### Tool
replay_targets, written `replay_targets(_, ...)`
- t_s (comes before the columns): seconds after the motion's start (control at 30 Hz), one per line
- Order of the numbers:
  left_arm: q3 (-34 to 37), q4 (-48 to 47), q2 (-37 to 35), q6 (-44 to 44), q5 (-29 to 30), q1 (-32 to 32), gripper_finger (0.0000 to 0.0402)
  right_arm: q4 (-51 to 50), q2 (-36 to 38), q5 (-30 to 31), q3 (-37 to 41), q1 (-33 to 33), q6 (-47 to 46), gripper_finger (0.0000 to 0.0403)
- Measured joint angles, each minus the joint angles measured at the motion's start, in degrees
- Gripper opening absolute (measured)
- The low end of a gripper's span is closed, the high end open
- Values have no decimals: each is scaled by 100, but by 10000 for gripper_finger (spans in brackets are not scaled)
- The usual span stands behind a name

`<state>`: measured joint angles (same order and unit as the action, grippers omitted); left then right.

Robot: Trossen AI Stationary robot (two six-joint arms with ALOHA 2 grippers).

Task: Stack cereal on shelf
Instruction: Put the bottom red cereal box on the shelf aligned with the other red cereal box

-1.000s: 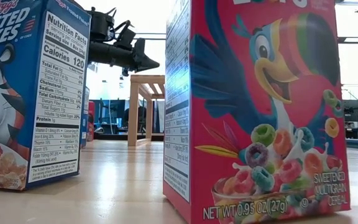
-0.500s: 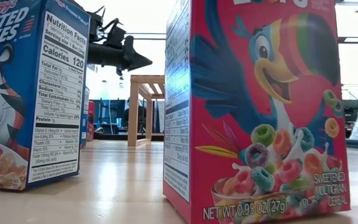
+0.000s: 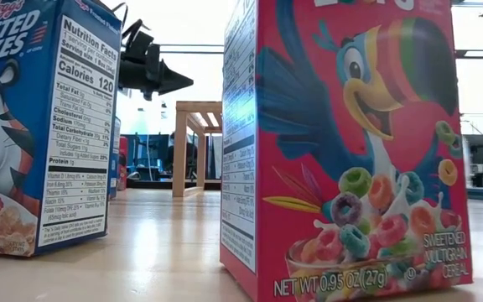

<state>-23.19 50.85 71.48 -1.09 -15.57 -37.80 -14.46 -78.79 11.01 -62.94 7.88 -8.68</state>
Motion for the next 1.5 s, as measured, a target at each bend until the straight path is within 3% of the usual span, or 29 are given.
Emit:
replay_targets(0.3, 1, -117, 29, -180, 12, 1, 0, -154, -386, 627, 0, 1823, -1536, 225)
replay_targets(0.47, 1, -255, 29, -182, 13, 2, 0, -126, -794, 1023, -90, 2464, -2239, 276)
replay_targets(0.63, 1, -484, 29, -187, 13, 11, 0, -367, -1529, 1048, -838, 2772, -2261, 284)
replay_targets(0.93, 1, -627, 29, -184, 37, 177, 0, -2517, -3216, 911, -3124, 2984, -2195, 284)
replay_targets(1.13, 1, -629, 29, -174, 37, 319, 0, -3445, -4027, 674, -4319, 2977, -2192, 284)
replay_targets(1.3, 1, -673, 29, -83, 37, 408, 0, -3908, -4460, 616, -4750, 2945, -2193, 284)
replay_targets(1.5, 1, -671, 29, -80, 36, 463, 0, -3938, -4652, 87, -4765, 2854, -2239, 282)
